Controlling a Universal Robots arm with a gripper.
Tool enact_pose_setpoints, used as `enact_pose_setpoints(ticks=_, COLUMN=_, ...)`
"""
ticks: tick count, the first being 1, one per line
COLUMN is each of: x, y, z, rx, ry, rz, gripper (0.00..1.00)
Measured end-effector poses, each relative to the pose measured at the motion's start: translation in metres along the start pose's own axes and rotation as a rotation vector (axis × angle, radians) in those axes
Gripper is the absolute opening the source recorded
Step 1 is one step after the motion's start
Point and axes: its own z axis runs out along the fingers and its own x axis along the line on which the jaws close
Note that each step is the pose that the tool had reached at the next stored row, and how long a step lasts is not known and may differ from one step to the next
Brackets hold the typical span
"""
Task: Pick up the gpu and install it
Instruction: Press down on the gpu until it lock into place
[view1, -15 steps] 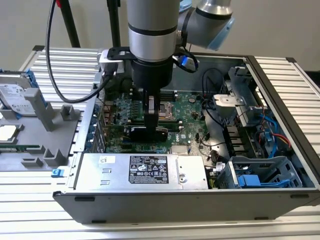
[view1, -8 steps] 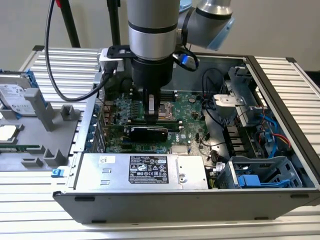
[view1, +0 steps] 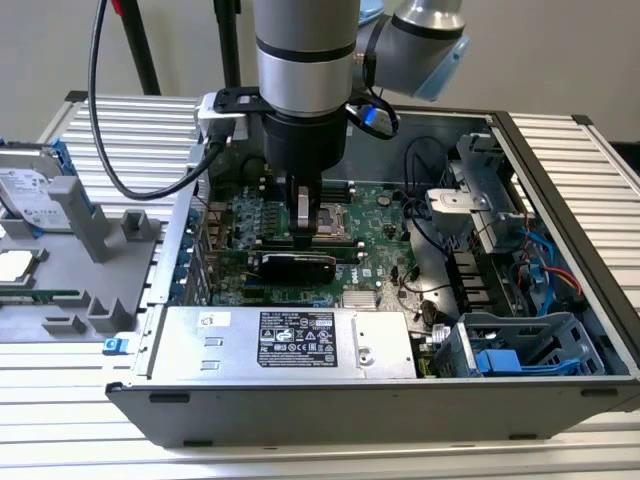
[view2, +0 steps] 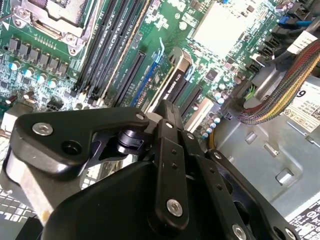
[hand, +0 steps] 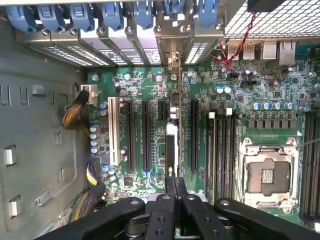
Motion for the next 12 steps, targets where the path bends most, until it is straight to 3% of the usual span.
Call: enact_pose_setpoints(ticks=12, x=0.0002, y=-0.0002, z=-0.0050, rx=0.0008, ry=0.0001, rz=0.000, gripper=0.00)
